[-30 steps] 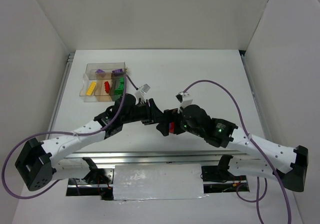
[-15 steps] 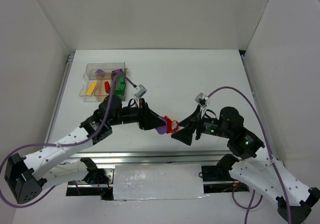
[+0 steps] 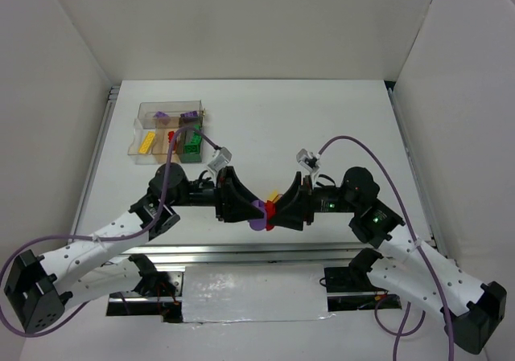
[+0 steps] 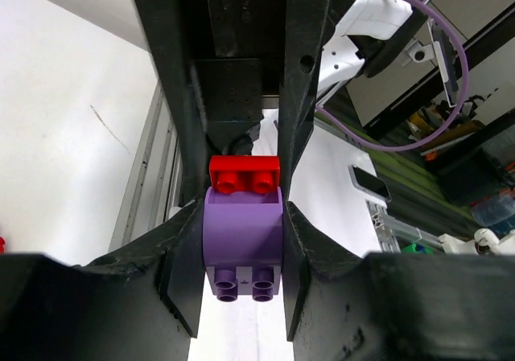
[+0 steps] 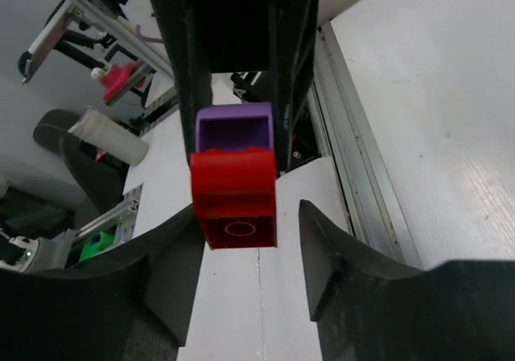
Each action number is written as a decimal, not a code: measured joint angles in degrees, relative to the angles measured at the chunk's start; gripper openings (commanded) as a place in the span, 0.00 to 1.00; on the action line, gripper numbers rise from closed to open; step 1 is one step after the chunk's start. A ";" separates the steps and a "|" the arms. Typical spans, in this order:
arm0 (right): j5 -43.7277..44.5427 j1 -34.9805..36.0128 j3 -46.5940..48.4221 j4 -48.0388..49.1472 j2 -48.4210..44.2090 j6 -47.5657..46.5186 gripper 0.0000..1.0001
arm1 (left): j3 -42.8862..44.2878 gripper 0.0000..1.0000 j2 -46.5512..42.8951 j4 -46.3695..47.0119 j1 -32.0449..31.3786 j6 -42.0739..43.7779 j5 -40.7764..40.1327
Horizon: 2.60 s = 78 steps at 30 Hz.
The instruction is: Sort the legos into containers by color
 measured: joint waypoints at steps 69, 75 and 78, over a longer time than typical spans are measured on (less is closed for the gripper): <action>31.19 6.82 25.29 -7.06 43.28 6.60 0.00 | 48.61 1.00 29.66 -41.07 50.90 -5.40 -53.55; 34.14 9.18 49.68 -6.23 66.14 11.87 0.01 | 38.71 0.99 5.33 -52.72 49.53 -1.27 -49.79; 34.62 10.03 65.13 -6.54 79.71 13.09 0.02 | 36.04 1.00 -0.70 -58.10 49.31 2.36 -48.78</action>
